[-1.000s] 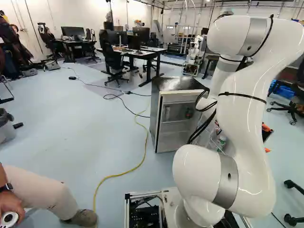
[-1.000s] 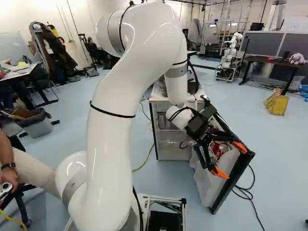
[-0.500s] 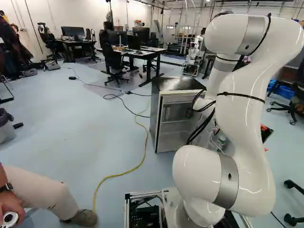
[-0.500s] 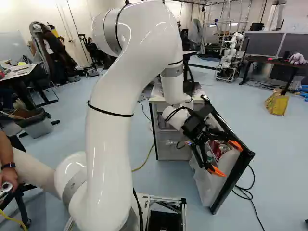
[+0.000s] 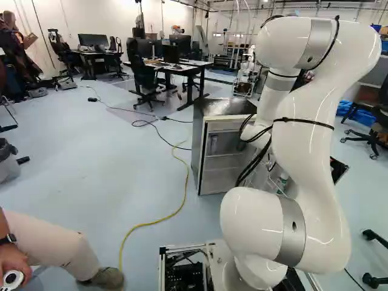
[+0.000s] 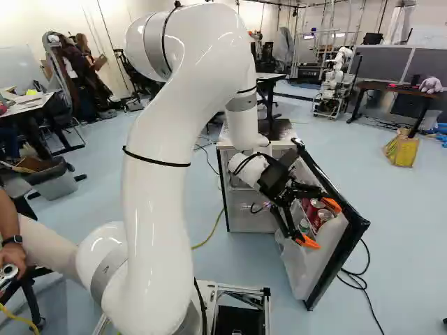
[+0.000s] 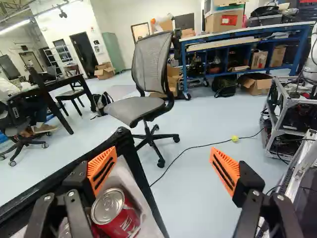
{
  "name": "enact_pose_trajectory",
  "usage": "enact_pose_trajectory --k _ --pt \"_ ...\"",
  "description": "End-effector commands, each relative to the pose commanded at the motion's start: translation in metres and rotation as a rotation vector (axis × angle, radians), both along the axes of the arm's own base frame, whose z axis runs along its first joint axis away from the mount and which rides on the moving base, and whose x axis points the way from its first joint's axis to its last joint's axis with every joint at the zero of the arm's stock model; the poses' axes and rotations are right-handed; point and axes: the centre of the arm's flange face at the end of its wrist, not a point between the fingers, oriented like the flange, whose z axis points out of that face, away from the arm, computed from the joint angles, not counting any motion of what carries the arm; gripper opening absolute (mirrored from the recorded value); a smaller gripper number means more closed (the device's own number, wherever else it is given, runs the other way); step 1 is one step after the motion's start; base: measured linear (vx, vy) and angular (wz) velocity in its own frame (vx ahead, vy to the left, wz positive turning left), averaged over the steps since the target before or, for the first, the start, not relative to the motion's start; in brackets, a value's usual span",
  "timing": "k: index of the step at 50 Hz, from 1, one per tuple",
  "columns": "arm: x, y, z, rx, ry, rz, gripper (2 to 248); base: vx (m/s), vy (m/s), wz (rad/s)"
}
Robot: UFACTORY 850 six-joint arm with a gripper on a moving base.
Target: Grab a drink from the fridge
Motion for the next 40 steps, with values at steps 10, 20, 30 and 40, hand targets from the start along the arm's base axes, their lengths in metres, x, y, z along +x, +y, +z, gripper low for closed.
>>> enact_pose_trajectory --k 10,20,30,40 --pt "0.002 0.006 0.000 0.003 0.001 0.016 247 0.000 0.000 0.000" --pt "0.005 0.008 -0.002 0.018 -0.011 0.031 247 0.000 0.000 0.000" --pt "0.010 0.009 -0.004 0.034 -0.029 0.048 247 0.000 0.000 0.000" --pt "0.017 0.010 -0.004 0.041 -0.042 0.067 247 0.000 0.000 0.000"
